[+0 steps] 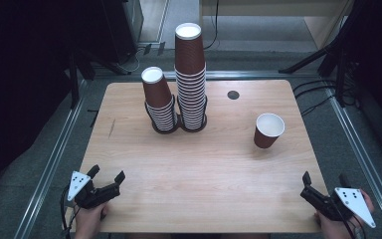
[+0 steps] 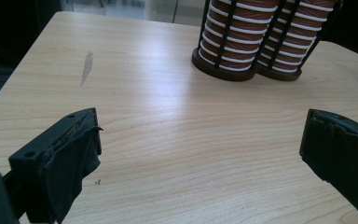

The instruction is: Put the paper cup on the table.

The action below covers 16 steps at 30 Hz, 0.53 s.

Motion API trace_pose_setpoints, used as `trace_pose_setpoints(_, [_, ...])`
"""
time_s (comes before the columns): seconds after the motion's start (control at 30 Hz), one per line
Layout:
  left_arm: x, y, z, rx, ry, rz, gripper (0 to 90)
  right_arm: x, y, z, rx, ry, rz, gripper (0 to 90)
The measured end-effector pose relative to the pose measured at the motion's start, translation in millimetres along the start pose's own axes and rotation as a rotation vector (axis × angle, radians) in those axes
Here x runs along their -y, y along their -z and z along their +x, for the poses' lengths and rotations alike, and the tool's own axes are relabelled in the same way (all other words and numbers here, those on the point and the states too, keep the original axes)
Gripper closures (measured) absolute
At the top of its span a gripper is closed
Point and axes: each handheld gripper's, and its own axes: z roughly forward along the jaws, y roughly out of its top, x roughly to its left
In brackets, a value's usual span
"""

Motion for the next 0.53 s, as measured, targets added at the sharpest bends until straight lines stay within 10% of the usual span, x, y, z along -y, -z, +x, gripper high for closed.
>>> trace_pose_setpoints(0.53, [0.0, -1.4, 1.4, 0.008, 0.001, -0.005, 0.0, 4.6, 5.8, -10.3, 0.011, -0.080, -0.043, 0.0])
